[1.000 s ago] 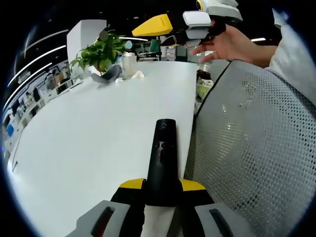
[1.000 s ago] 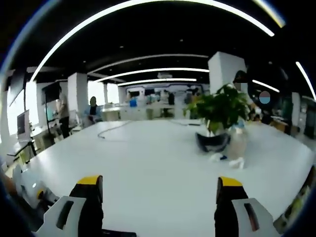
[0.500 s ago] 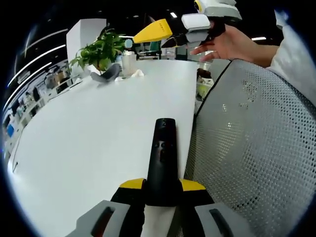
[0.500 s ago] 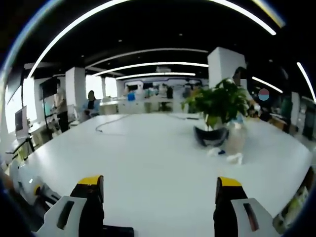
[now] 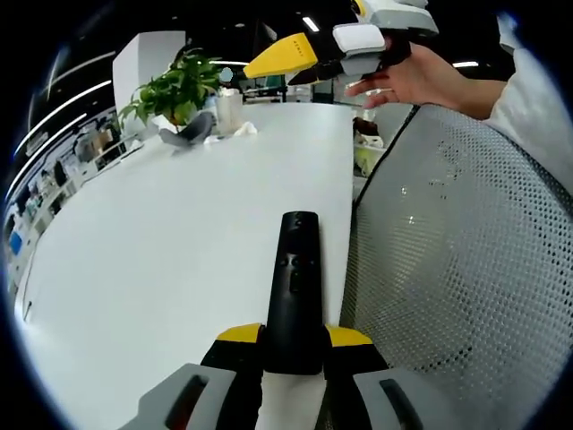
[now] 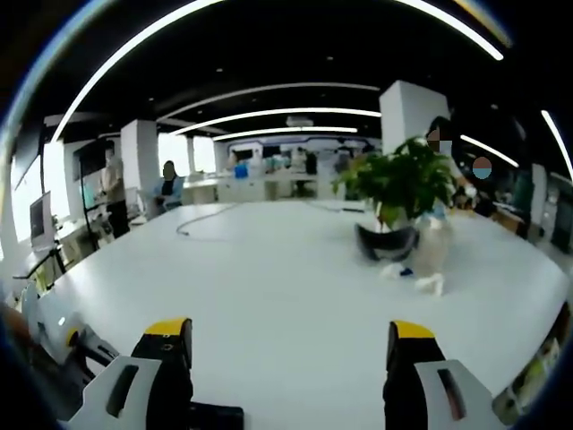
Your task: Press the specified remote control buttons in sequence, fully releasing each button before pressing the next.
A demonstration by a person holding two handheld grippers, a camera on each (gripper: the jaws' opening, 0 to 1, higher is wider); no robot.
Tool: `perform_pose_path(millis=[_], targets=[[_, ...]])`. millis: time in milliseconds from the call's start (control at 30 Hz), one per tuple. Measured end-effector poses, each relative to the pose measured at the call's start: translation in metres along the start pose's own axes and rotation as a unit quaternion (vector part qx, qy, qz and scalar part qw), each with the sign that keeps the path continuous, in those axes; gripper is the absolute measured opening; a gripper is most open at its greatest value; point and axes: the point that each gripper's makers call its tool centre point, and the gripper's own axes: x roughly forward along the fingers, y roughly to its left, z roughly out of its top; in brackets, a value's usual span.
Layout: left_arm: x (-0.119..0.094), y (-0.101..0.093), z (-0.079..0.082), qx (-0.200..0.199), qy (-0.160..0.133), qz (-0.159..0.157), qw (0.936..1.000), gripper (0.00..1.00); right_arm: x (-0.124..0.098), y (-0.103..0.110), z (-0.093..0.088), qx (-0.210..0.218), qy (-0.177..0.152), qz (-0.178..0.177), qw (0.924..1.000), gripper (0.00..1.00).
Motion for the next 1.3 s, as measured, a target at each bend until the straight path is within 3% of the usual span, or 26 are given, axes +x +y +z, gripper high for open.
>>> perform_pose_path(millis=[900, 1300], targets=[[-0.003, 0.034, -0.003, -0.003, 0.036, 0.006, 0.9993, 0.25, -0.002, 0.001, 0.002, 0.008, -0.005, 0.006, 0.9999, 0.84], [-0.002, 0.037, -0.003, 0.007, 0.051, 0.0, 0.9987, 0.25, -0.002, 0.0, 0.001, 0.008, -0.004, 0.003, 1.0, 0.84]])
